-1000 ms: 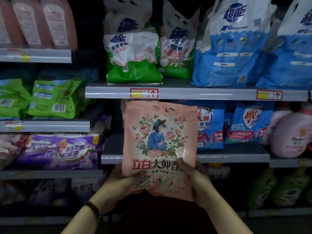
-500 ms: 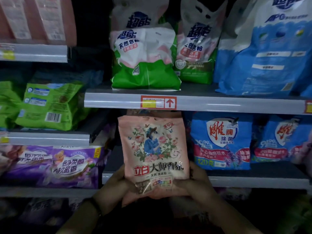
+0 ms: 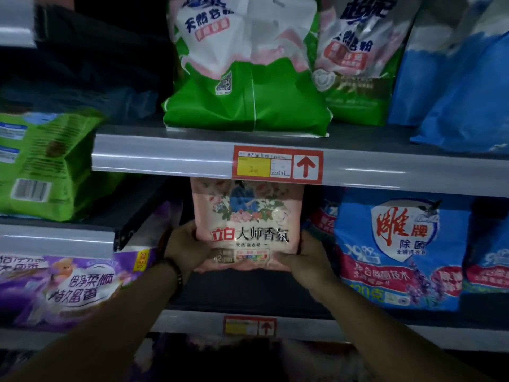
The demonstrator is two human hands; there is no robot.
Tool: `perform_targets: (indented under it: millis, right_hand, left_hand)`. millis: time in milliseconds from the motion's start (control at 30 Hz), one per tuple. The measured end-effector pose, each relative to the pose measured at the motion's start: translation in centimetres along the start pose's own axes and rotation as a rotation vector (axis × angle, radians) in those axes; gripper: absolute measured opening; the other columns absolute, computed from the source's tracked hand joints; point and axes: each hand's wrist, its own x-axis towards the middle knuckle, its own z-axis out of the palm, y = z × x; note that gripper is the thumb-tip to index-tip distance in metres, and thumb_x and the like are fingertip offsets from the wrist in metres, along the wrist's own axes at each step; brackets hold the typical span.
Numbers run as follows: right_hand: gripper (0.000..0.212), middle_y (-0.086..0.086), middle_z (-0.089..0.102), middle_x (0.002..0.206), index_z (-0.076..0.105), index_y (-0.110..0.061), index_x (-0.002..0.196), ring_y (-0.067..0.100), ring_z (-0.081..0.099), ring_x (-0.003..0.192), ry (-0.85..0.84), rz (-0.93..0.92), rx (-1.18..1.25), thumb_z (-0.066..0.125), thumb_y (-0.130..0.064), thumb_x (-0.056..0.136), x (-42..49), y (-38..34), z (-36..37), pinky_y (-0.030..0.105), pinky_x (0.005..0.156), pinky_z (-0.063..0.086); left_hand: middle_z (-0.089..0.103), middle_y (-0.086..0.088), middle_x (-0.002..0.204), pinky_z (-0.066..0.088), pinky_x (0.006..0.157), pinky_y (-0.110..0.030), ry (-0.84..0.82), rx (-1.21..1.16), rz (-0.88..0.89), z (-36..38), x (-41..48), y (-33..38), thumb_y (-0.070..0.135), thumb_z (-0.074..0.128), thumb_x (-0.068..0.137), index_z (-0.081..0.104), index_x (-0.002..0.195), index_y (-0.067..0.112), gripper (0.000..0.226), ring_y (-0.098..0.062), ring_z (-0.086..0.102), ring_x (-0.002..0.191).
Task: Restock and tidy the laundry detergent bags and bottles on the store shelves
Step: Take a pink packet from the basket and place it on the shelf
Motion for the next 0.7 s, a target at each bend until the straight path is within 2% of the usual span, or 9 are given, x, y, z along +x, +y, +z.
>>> perform_targets:
  millis: [133, 200, 333, 467, 500, 567, 633, 700]
  right_hand:
    - [0.054, -0.006, 0.077, 0.116, 0.068, -0.022, 0.128, 0.011, 0.073, 0.105, 0.036, -0.002, -0.002, 0.082, 0.004, 0.082, 3.9, 0.8, 0.9, 0.033, 0.087, 0.061]
    - [0.053, -0.002, 0.077, 0.117, 0.069, -0.021, 0.128, 0.015, 0.073, 0.106, 0.082, 0.035, 0.007, 0.077, 0.008, 0.084, 5.3, 1.8, 1.1, 0.038, 0.090, 0.062]
    - [0.041, -0.007, 0.076, 0.112, 0.069, -0.023, 0.123, 0.012, 0.072, 0.103, 0.132, 0.026, -0.044, 0.075, 0.000, 0.090, 6.3, 3.1, 1.7, 0.035, 0.089, 0.061]
    - [0.037, -0.015, 0.071, 0.101, 0.066, -0.028, 0.114, 0.005, 0.068, 0.095, 0.164, 0.044, -0.062, 0.077, -0.002, 0.090, 6.9, 2.8, 2.1, 0.028, 0.079, 0.058]
    - [0.036, -0.016, 0.070, 0.100, 0.066, -0.030, 0.112, 0.006, 0.068, 0.095, 0.174, 0.044, -0.098, 0.077, -0.004, 0.091, 6.9, 2.7, 2.2, 0.030, 0.080, 0.059]
    - [0.029, -0.009, 0.075, 0.106, 0.069, -0.028, 0.112, 0.014, 0.072, 0.100, 0.192, 0.040, -0.183, 0.076, -0.008, 0.091, 6.7, 2.6, 2.4, 0.038, 0.085, 0.062]
    - [0.024, -0.001, 0.075, 0.114, 0.069, -0.021, 0.115, 0.018, 0.071, 0.102, 0.189, 0.064, -0.276, 0.073, -0.011, 0.093, 6.2, 1.8, 2.4, 0.033, 0.079, 0.060]
    - [0.019, 0.004, 0.073, 0.117, 0.067, -0.016, 0.114, 0.019, 0.068, 0.098, 0.183, 0.114, -0.354, 0.070, -0.015, 0.095, 5.2, 0.7, 2.0, 0.028, 0.068, 0.054]
  left_hand:
    - [0.077, -0.009, 0.117, 0.059, 0.098, -0.048, 0.076, 0.015, 0.004, 1.3, 3.1, -0.2, -0.019, 0.084, 0.067, 0.072, 0.123, 0.010, 0.064, -0.028, 0.072, 0.109]
    - [0.078, -0.008, 0.114, 0.060, 0.097, -0.050, 0.106, -0.026, -0.010, 2.0, 4.1, -1.6, -0.019, 0.081, 0.070, 0.074, 0.118, 0.014, 0.058, -0.028, 0.073, 0.108]
    - [0.080, -0.004, 0.114, 0.062, 0.094, -0.051, 0.108, -0.085, -0.031, 2.3, 5.2, -4.8, -0.005, 0.084, 0.078, 0.073, 0.122, 0.017, 0.051, -0.026, 0.075, 0.107]
    - [0.079, -0.006, 0.113, 0.063, 0.092, -0.052, 0.126, -0.107, -0.056, 2.4, 6.1, -5.2, -0.004, 0.083, 0.080, 0.071, 0.123, 0.017, 0.049, -0.028, 0.075, 0.106]
    - [0.079, -0.006, 0.113, 0.062, 0.094, -0.051, 0.140, -0.090, -0.067, 2.6, 6.2, -5.1, -0.004, 0.083, 0.080, 0.071, 0.124, 0.017, 0.050, -0.028, 0.075, 0.106]
    - [0.078, -0.006, 0.115, 0.060, 0.097, -0.043, 0.176, 0.013, -0.085, 3.1, 6.1, -5.0, 0.000, 0.083, 0.081, 0.070, 0.126, 0.017, 0.050, -0.027, 0.073, 0.106]
    - [0.075, -0.008, 0.121, 0.057, 0.099, -0.039, 0.265, 0.208, -0.074, 3.5, 5.3, -3.9, 0.011, 0.083, 0.082, 0.067, 0.130, 0.019, 0.051, -0.030, 0.070, 0.112]
    - [0.061, -0.019, 0.137, 0.047, 0.110, -0.047, 0.371, 0.363, -0.110, 4.1, 3.7, -2.3, 0.015, 0.075, 0.086, 0.054, 0.138, 0.016, 0.056, -0.041, 0.057, 0.129]
